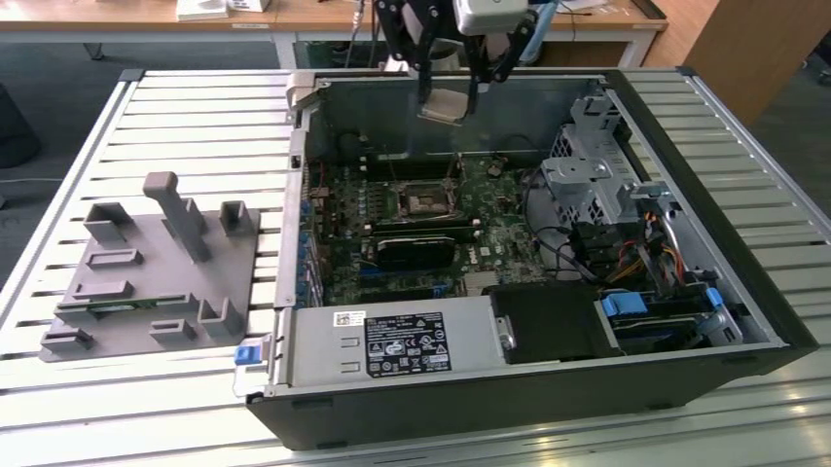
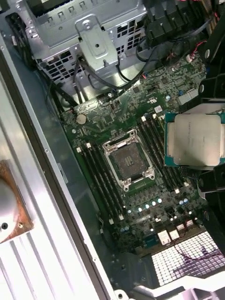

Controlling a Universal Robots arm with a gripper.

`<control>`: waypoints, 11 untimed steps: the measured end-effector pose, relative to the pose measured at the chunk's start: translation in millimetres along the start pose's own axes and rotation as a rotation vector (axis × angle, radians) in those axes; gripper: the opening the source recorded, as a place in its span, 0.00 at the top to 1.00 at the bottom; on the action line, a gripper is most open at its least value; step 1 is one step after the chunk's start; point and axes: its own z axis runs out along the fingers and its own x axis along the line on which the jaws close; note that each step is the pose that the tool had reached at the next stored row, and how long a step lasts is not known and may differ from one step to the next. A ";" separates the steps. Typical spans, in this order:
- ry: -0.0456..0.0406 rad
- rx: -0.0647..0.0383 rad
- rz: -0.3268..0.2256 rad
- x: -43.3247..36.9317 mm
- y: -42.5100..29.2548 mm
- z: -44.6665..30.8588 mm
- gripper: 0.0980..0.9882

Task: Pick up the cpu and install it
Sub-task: 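Place the cpu into insertion slot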

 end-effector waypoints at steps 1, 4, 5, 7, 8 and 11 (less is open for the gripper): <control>-0.0009 0.000 0.017 0.0 0.0 0.1 0.52; -0.0036 0.002 0.067 0.0 0.0 0.2 0.52; -0.0044 0.003 0.083 0.0 0.0 0.3 0.52; -0.0059 0.004 0.111 0.0 0.0 0.4 0.52; -0.0065 0.004 0.122 0.0 0.0 0.5 0.52; -0.0082 0.005 0.154 0.0 0.0 0.7 0.52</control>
